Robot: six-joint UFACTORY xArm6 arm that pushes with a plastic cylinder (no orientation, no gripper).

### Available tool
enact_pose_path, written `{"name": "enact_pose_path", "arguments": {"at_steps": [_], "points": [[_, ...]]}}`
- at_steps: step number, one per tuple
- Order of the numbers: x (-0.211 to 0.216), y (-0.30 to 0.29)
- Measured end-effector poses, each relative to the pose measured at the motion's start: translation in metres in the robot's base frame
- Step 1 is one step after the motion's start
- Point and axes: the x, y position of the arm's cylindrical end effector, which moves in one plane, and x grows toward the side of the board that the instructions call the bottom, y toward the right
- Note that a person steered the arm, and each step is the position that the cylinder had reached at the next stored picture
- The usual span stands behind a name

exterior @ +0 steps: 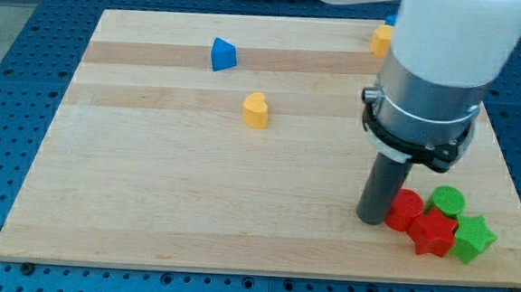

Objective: Push the yellow heart closer to the blue triangle

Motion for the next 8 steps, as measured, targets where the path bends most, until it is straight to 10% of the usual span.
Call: {"name": "enact_pose_path", "arguments": {"at_steps": [8], "points": [[-0.136, -0.147]]}}
